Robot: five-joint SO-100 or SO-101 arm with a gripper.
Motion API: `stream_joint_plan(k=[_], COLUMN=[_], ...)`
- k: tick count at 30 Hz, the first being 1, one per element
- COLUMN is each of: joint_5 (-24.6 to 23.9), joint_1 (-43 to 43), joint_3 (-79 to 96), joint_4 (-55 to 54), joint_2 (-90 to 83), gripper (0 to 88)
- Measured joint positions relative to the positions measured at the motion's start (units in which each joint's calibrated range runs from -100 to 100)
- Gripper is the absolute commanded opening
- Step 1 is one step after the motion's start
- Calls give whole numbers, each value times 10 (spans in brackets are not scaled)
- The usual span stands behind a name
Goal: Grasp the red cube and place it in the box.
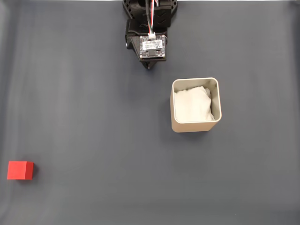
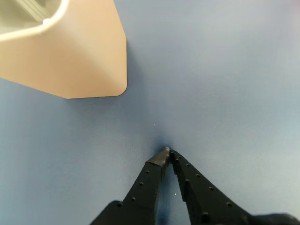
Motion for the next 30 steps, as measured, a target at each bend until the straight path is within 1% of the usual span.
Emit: stream_joint_plan(k=[30], joint_5=[0], joint_1=[-4], joint_3=[2], joint_4=[0], joint_2=[-1], gripper=[2])
